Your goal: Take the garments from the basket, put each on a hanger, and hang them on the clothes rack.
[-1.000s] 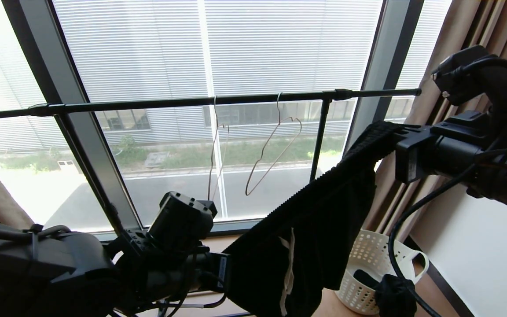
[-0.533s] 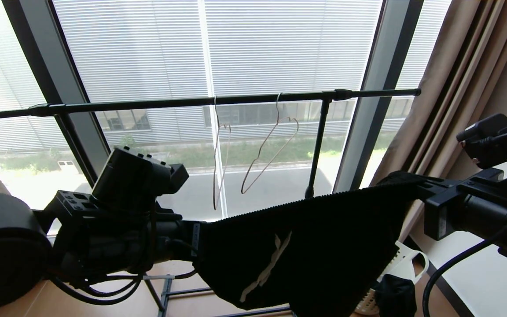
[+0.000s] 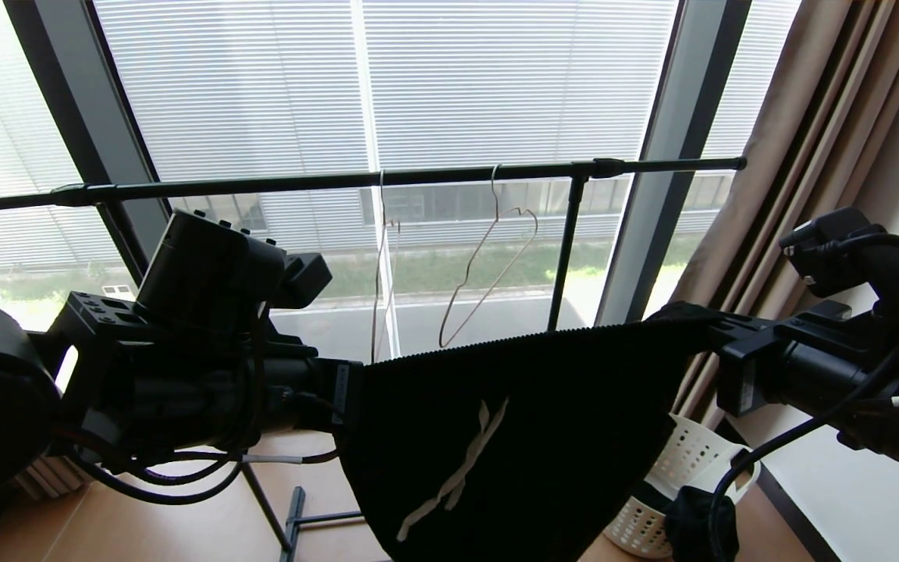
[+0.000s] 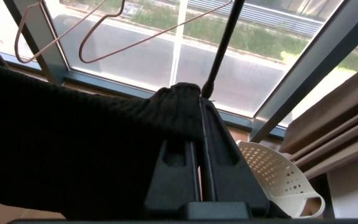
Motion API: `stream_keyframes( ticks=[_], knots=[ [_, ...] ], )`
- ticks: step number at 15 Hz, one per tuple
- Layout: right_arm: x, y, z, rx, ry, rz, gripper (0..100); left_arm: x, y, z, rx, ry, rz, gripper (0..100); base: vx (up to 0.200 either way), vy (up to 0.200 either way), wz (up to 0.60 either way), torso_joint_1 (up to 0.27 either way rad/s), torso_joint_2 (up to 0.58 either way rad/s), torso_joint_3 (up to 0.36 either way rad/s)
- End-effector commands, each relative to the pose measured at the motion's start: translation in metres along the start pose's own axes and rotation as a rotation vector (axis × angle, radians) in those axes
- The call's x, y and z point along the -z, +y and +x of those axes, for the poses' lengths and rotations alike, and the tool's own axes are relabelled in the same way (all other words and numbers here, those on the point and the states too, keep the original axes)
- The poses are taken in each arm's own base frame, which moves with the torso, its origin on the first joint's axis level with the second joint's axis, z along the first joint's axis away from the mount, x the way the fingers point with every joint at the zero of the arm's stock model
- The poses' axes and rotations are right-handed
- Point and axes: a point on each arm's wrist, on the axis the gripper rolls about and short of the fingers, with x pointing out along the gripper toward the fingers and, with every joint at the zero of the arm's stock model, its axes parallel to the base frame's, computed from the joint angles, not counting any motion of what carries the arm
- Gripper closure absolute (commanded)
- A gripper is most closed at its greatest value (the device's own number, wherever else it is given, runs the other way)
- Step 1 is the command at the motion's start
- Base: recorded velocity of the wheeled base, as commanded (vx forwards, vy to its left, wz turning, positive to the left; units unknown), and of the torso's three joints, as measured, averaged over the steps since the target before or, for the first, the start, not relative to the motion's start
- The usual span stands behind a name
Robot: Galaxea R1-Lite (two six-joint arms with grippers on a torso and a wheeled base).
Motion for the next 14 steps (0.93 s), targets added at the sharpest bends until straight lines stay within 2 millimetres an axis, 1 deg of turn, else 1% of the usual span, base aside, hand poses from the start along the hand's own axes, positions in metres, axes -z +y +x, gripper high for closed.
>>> stream_keyframes(
  ticks=[1, 4, 6, 8, 10, 13, 14],
  knots=[
    [0.002, 0.001, 0.003, -0.004, 0.012, -0.004, 100, -0.001, 0.000, -0.004, 0.005, -0.013, 0.000, 100, 0.000, 0.000, 0.00, 0.000, 0.00, 0.000],
    [0.003, 0.001, 0.002, -0.004, 0.014, -0.005, 100, -0.003, -0.001, -0.006, 0.008, -0.021, 0.002, 100, 0.000, 0.000, 0.00, 0.000, 0.00, 0.000],
    [0.007, 0.000, 0.000, -0.003, 0.026, -0.010, 100, -0.009, -0.002, -0.007, 0.013, -0.042, 0.014, 100, 0.000, 0.000, 0.00, 0.000, 0.00, 0.000],
    [0.012, 0.005, -0.003, -0.036, 0.040, -0.026, 100, -0.022, -0.006, -0.008, 0.024, -0.082, 0.011, 100, 0.000, 0.000, 0.00, 0.000, 0.00, 0.000],
    [0.018, 0.013, -0.010, -0.099, 0.049, -0.056, 100, -0.034, -0.010, -0.004, 0.032, -0.103, 0.017, 100, 0.000, 0.000, 0.00, 0.000, 0.00, 0.000],
    [0.026, 0.021, -0.023, -0.226, 0.044, -0.128, 100, -0.052, -0.016, -0.004, 0.032, -0.094, 0.018, 100, 0.000, 0.000, 0.00, 0.000, 0.00, 0.000],
    [0.026, 0.022, -0.025, -0.245, 0.041, -0.130, 100, -0.054, -0.017, -0.004, 0.032, -0.094, 0.020, 100, 0.000, 0.000, 0.00, 0.000, 0.00, 0.000]
  ],
)
